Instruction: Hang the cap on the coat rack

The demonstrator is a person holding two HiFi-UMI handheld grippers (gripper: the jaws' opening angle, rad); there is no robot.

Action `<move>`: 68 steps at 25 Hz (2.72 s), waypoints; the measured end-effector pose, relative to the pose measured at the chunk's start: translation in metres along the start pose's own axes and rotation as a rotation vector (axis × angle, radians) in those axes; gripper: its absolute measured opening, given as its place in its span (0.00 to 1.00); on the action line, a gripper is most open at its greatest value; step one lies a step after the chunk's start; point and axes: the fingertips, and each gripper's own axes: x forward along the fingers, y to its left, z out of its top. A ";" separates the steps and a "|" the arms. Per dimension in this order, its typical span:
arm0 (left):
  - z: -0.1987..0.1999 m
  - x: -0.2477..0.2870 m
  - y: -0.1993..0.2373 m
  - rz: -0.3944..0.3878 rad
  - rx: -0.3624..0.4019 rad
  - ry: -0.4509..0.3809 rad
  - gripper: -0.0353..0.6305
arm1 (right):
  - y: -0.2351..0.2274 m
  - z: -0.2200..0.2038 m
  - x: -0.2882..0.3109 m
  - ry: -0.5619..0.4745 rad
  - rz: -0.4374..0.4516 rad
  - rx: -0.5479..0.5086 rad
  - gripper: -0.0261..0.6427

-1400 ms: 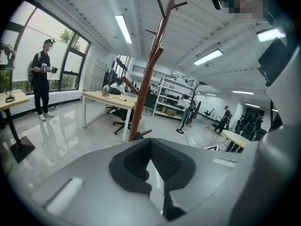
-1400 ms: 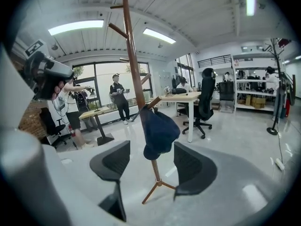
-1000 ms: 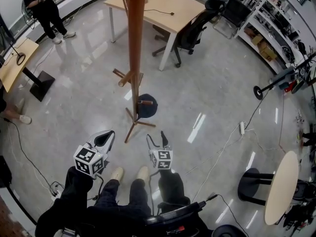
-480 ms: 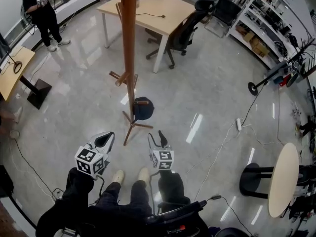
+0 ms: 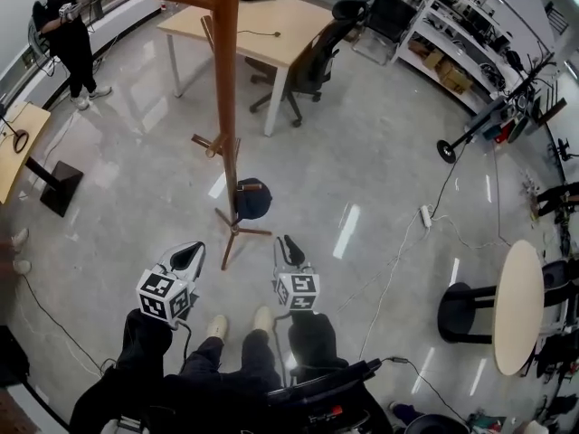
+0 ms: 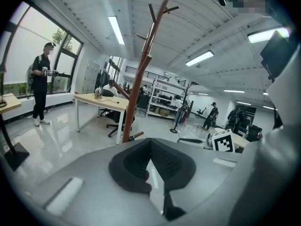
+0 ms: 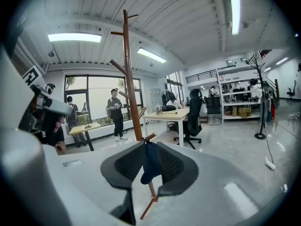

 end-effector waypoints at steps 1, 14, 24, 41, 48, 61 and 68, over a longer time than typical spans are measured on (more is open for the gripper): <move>0.003 0.000 0.000 -0.003 0.001 -0.006 0.05 | 0.000 0.005 -0.002 -0.006 -0.009 -0.001 0.16; 0.026 -0.022 -0.002 -0.044 0.019 -0.051 0.05 | 0.026 0.061 -0.044 -0.087 -0.041 0.001 0.04; 0.052 -0.034 -0.019 -0.092 0.057 -0.100 0.05 | 0.034 0.101 -0.081 -0.141 -0.077 0.006 0.04; 0.075 -0.058 -0.038 -0.191 0.104 -0.142 0.05 | 0.055 0.137 -0.143 -0.239 -0.149 0.013 0.04; 0.081 -0.066 -0.042 -0.225 0.122 -0.150 0.05 | 0.066 0.148 -0.160 -0.279 -0.169 -0.005 0.04; 0.086 -0.080 -0.049 -0.283 0.153 -0.162 0.05 | 0.081 0.151 -0.189 -0.313 -0.237 -0.010 0.04; 0.085 -0.081 -0.053 -0.293 0.160 -0.169 0.05 | 0.082 0.148 -0.191 -0.311 -0.236 -0.009 0.04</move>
